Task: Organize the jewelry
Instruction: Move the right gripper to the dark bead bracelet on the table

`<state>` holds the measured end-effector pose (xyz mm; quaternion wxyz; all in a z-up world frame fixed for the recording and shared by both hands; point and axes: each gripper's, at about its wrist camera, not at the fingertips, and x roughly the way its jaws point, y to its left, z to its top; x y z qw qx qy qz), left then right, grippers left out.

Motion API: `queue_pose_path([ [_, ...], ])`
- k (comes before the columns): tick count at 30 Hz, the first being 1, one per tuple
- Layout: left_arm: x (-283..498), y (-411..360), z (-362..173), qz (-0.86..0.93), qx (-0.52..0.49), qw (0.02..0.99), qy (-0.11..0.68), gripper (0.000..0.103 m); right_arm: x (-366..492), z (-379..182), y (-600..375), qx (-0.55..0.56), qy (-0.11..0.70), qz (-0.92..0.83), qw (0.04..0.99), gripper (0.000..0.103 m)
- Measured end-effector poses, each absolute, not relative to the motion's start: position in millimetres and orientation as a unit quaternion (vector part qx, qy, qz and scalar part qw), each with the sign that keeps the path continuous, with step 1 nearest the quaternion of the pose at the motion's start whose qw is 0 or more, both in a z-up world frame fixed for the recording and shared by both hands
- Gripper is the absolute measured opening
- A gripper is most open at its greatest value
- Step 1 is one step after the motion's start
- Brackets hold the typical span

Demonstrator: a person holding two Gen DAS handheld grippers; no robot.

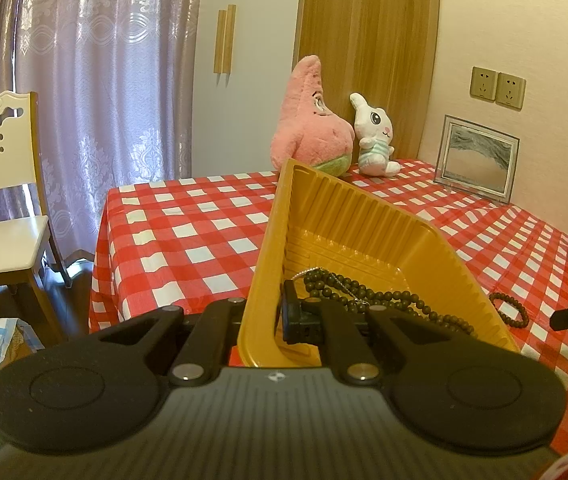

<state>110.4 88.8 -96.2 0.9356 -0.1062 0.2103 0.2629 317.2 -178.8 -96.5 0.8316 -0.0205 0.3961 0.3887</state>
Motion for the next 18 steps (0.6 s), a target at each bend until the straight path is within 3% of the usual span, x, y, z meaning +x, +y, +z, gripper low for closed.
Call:
queue_pose_path([
  [18, 111.0, 88.9, -96.7, 0.263, -0.105, 0.936, 0.211, 0.006, 355.7, -114.7, -175.1, -0.019, 0.412, 0.333, 0.848, 0.028],
])
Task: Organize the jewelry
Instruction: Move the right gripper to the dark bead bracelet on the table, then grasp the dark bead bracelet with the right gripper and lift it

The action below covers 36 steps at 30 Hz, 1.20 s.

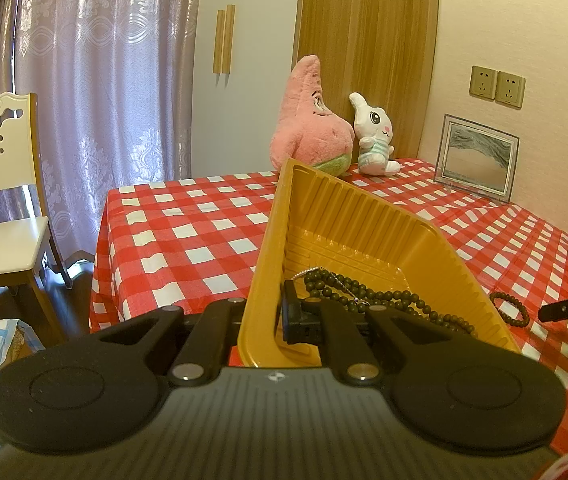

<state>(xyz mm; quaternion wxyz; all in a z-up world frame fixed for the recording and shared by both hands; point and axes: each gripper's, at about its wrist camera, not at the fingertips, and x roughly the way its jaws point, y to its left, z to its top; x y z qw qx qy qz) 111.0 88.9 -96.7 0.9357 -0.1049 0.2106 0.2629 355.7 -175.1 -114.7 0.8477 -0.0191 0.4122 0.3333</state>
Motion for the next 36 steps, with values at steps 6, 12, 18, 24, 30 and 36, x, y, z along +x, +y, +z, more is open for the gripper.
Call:
queue_pose_path([
  [6, 111.0, 89.1, -96.7, 0.263, -0.105, 0.936, 0.211, 0.006, 367.4, -118.9, -169.0, -0.013, 0.415, 0.314, 0.854, 0.028],
  [12, 111.4, 88.7, -96.6, 0.263, -0.105, 0.936, 0.211, 0.006, 377.9, -127.6, -161.0, -0.014, 0.423, 0.295, 0.857, 0.028],
  [18, 111.4, 88.7, -96.7, 0.263, -0.105, 0.936, 0.211, 0.006, 383.7, -136.9, -154.4, -0.022, 0.427, 0.289, 0.857, 0.028],
  [24, 110.9, 89.3, -96.9, 0.264, -0.105, 0.935, 0.211, 0.006, 378.3, -139.7, -152.6, -0.056, 0.414, 0.298, 0.858, 0.007],
  [30, 110.7, 89.9, -97.1, 0.263, -0.105, 0.935, 0.212, 0.006, 354.8, -137.8, -164.1, -0.077, 0.425, 0.348, 0.832, 0.007],
  [36, 109.7, 90.2, -97.4, 0.263, -0.105, 0.935, 0.212, 0.006, 330.6, -135.4, -182.4, -0.086, 0.438, 0.368, 0.815, 0.007],
])
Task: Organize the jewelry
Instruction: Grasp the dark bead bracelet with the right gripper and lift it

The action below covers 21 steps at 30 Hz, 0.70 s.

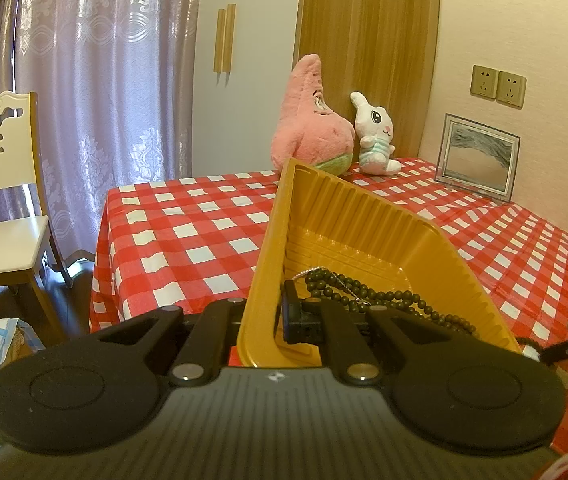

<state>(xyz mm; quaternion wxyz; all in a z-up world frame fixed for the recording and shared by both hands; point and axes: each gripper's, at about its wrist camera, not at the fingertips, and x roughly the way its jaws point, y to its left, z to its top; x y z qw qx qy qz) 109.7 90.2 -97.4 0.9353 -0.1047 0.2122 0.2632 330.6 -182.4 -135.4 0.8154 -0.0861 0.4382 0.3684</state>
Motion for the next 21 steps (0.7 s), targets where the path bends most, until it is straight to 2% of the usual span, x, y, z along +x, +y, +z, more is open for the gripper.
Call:
queue_pose_path([
  [6, 110.5, 90.1, -97.5, 0.262, -0.102, 0.936, 0.213, 0.006, 330.6, -135.6, -185.9, -0.083, 0.432, 0.361, 0.822, 0.009],
  [13, 110.7, 90.0, -97.4, 0.263, -0.102, 0.936, 0.213, 0.006, 341.2, -137.0, -172.4, -0.094, 0.421, 0.365, 0.825, 0.019],
  [18, 110.8, 90.2, -97.3, 0.263, -0.102, 0.935, 0.213, 0.006, 334.4, -139.8, -161.7, -0.136, 0.403, 0.370, 0.826, 0.017],
  [20, 110.8, 90.6, -96.7, 0.263, -0.104, 0.935, 0.213, 0.006, 331.8, -140.5, -160.1, -0.144, 0.400, 0.375, 0.824, 0.007],
  [21, 110.9, 90.5, -96.2, 0.264, -0.103, 0.935, 0.214, 0.006, 331.6, -140.7, -159.6, -0.146, 0.401, 0.374, 0.823, 0.007],
])
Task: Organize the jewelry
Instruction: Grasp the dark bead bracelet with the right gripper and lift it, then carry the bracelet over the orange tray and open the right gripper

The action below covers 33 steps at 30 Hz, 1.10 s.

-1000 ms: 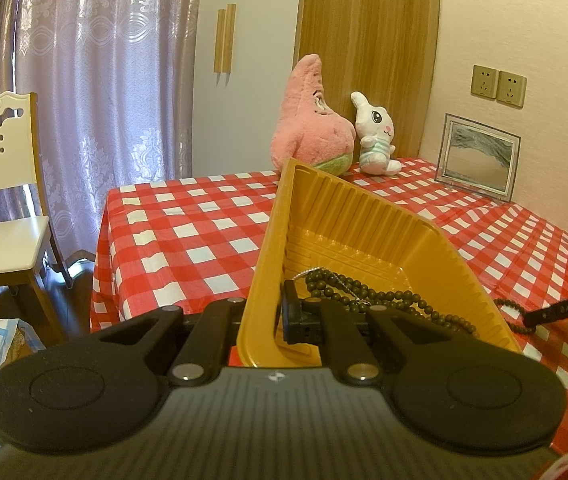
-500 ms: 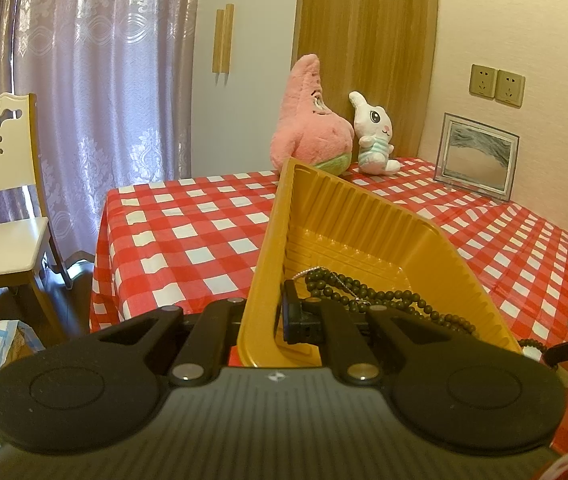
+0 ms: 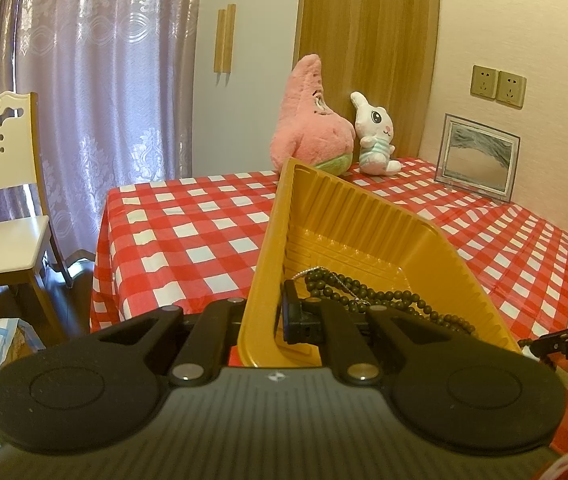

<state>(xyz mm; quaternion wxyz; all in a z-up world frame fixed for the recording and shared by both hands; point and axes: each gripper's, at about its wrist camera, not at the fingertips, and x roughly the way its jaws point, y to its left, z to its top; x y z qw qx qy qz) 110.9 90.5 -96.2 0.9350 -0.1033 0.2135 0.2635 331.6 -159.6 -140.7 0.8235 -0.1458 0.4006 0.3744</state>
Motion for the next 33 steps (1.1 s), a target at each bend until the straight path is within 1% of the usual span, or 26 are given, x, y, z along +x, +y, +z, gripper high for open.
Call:
queue_pose_path([
  [15, 111.4, 90.1, -95.2, 0.264, -0.103, 0.935, 0.214, 0.006, 331.9, -130.3, -164.8, -0.133, 0.401, 0.376, 0.824, 0.007],
  [33, 111.9, 89.9, -94.7, 0.264, -0.105, 0.935, 0.213, 0.006, 327.5, -48.7, -170.8, -0.048, 0.354, 0.412, 0.838, 0.007],
])
